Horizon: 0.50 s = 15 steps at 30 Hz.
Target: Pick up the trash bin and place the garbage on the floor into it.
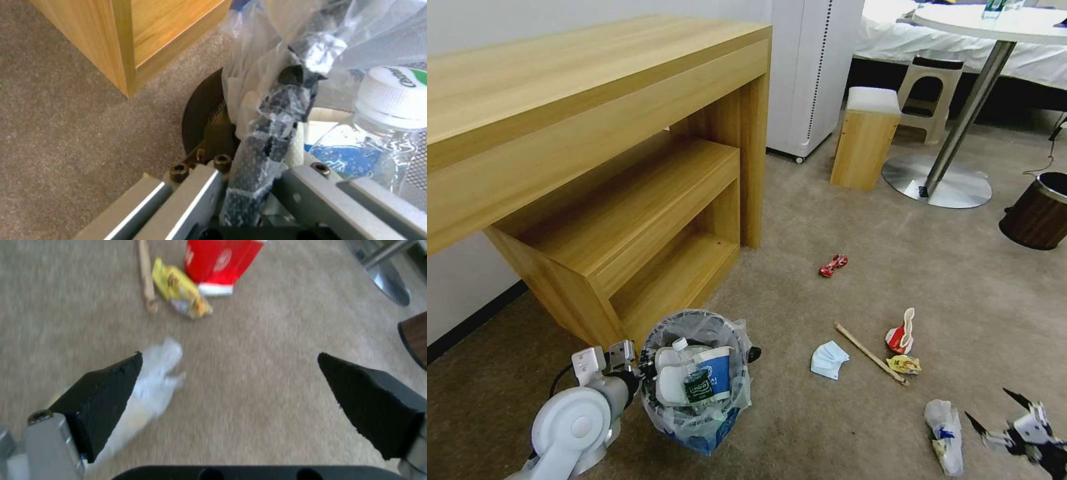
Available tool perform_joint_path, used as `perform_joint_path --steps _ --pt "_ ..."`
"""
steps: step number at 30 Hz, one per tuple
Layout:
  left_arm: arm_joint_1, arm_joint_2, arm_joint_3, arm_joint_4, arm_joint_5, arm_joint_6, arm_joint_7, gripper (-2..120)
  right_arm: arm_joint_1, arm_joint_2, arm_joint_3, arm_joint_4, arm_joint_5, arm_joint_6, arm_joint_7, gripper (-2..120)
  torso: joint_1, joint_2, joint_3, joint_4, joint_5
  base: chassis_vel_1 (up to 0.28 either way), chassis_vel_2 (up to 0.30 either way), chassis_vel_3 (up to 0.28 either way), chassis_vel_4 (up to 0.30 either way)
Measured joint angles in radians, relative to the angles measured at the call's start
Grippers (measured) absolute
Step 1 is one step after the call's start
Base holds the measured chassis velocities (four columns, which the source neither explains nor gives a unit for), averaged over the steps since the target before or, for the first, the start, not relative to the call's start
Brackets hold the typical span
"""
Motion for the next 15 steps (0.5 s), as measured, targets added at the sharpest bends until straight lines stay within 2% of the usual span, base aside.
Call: perform_joint_path --steps 7,15 --pt "0.001 -0.014 0.007 0.010 0.014 0.000 0.002 0 0.003 0.036 -0.040 -0.037 -0.077 0.034 0.074 100 0.000 0.000 0.000 -0.0001 0.0001 0.000 0.000 0.000 0.000" --pt "0.006 -0.017 0.010 0.010 0.020 -0.001 0.001 0 0.051 0.057 -0.111 -0.047 -0.091 0.078 0.127 100 0.000 0.000 0.000 0.0003 -0.0003 0.000 0.000 0.000 0.000"
